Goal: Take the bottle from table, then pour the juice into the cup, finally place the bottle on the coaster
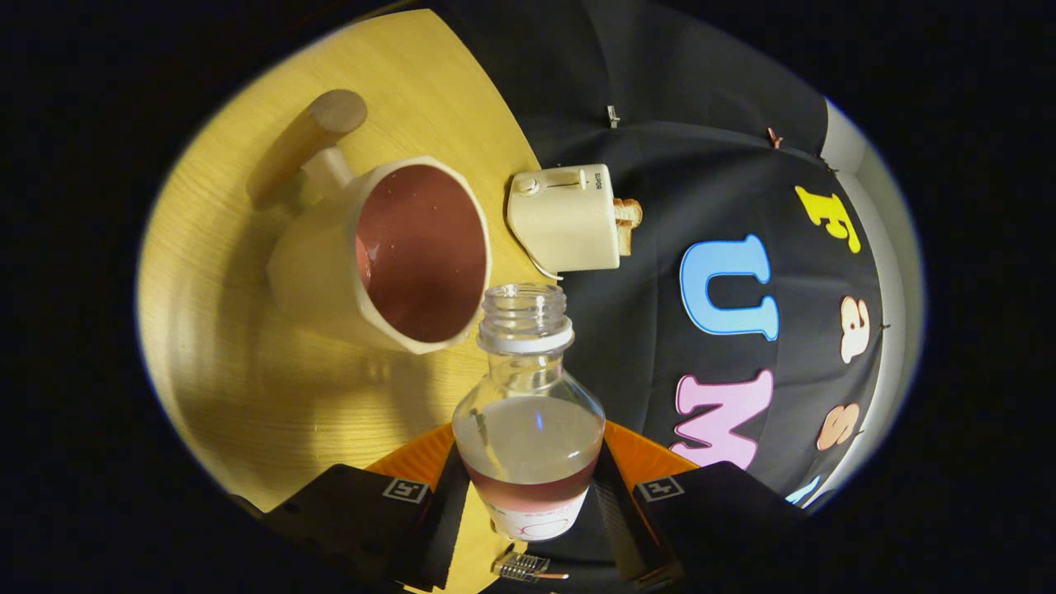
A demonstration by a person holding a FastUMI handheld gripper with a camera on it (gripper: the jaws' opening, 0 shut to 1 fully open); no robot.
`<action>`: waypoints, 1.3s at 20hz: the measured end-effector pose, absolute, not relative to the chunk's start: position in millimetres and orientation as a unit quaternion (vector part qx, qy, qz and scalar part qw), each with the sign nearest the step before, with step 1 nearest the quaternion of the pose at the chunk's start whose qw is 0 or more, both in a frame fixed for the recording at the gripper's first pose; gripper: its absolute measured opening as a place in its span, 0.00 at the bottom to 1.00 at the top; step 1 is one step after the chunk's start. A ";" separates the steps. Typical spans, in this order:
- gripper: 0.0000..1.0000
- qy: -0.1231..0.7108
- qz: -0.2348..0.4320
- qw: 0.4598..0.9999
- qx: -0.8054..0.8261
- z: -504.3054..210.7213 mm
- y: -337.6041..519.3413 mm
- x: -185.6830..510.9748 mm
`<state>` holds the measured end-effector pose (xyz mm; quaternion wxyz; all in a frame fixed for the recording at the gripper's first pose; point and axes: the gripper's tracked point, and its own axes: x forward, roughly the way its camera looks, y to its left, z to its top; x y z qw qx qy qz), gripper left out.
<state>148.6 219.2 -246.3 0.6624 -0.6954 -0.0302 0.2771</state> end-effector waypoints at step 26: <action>0.76 -0.118 0.312 0.496 -0.802 -243.9 241.3 162.4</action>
